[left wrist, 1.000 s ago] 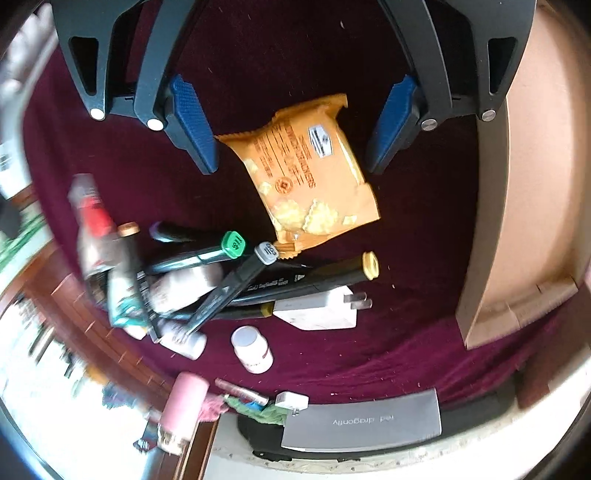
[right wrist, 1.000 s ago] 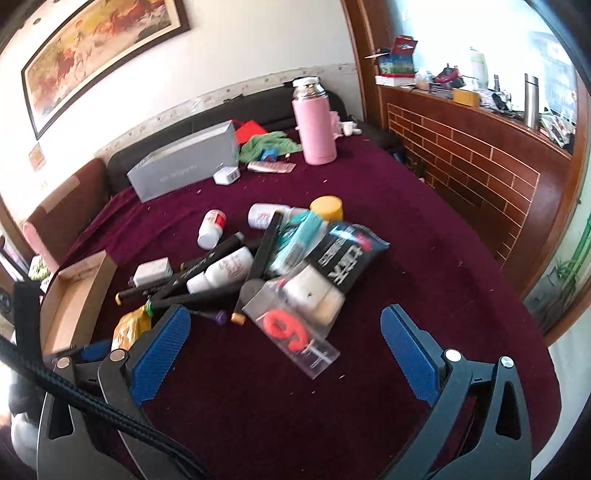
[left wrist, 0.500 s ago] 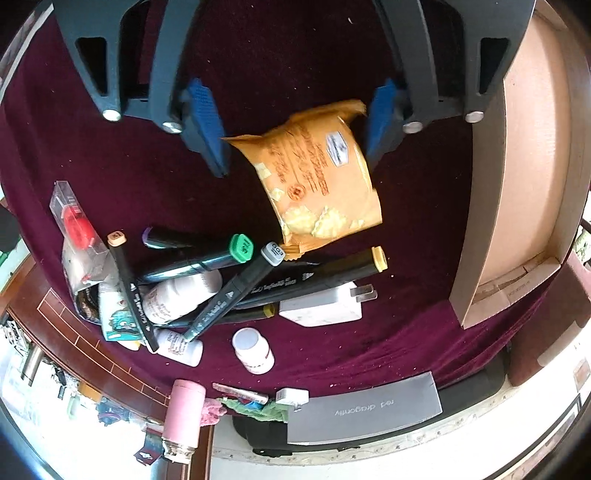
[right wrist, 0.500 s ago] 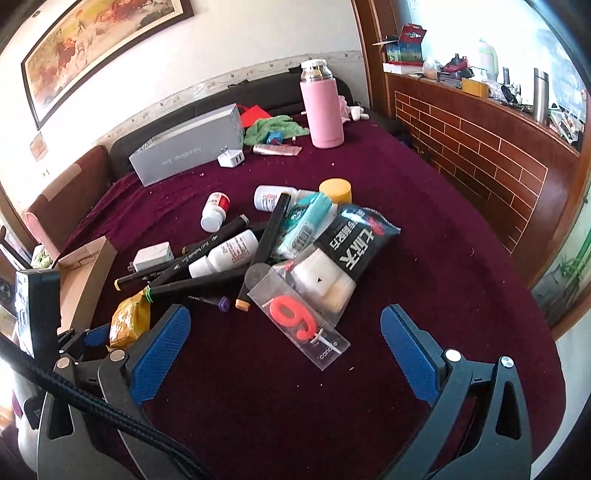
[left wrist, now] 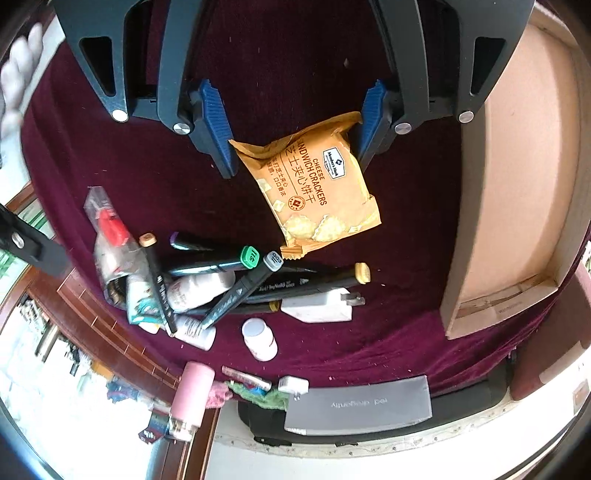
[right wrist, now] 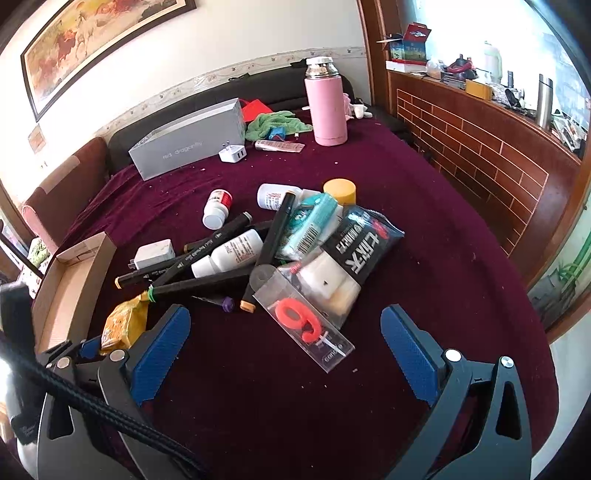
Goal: Organize objects
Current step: 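Lift the crackers bag with the left gripper while the right gripper grasps a white pill bottle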
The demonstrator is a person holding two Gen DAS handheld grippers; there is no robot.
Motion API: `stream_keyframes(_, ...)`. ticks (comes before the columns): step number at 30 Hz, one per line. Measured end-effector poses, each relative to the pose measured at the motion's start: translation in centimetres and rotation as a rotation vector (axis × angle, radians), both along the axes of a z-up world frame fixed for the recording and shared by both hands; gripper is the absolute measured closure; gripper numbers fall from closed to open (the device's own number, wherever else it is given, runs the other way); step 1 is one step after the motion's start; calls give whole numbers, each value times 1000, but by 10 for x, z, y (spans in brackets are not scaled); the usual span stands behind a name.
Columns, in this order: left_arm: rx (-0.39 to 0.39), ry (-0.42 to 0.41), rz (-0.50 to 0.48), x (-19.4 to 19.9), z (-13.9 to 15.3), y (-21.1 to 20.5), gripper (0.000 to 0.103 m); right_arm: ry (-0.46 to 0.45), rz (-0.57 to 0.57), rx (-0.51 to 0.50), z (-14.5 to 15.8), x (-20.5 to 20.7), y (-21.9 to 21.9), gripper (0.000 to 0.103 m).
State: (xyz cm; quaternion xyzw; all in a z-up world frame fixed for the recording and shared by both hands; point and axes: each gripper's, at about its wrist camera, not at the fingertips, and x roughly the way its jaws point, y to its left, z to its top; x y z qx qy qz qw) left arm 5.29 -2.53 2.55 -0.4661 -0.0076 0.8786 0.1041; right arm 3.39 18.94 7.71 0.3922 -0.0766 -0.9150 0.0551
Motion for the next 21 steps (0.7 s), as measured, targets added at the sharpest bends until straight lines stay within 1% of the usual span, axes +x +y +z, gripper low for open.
stream_keyframes(5, 55, 35, 20, 16, 16, -23, 48, -30, 52, -74, 14, -26, -4, 0)
stream_keyframes(6, 60, 38, 24, 19, 18, -25, 48, -42, 65, -84, 15, -33, -6, 3)
stream_keyframes(7, 65, 42, 27, 21, 19, -28, 48, -59, 73, -84, 15, -40, -10, 9)
stream_keyframes(8, 67, 45, 29, 23, 21, -30, 48, -80, 85, -80, 13, -48, -16, 12)
stream_keyframes(10, 66, 58, 32, 29, 23, -36, 48, -120, 118, -96, 7, -56, -26, 29)
stream_keyframes(11, 67, 63, 34, 31, 25, -37, 48, -141, 143, -109, 4, -59, -33, 31)
stream_keyframes(14, 85, 82, 40, 39, 30, -47, 48, -204, 220, -126, -7, -62, -56, 31)
stream_keyframes(16, 98, 93, 43, 43, 32, -52, 48, -235, 216, -139, -15, -63, -64, 31)
stream_keyframes(19, 109, 100, 53, 47, 33, -58, 48, -227, 191, -153, -15, -71, -67, 31)
stream_keyframes(21, 120, 98, 61, 48, 32, -61, 48, -232, 204, -192, -13, -80, -74, 31)
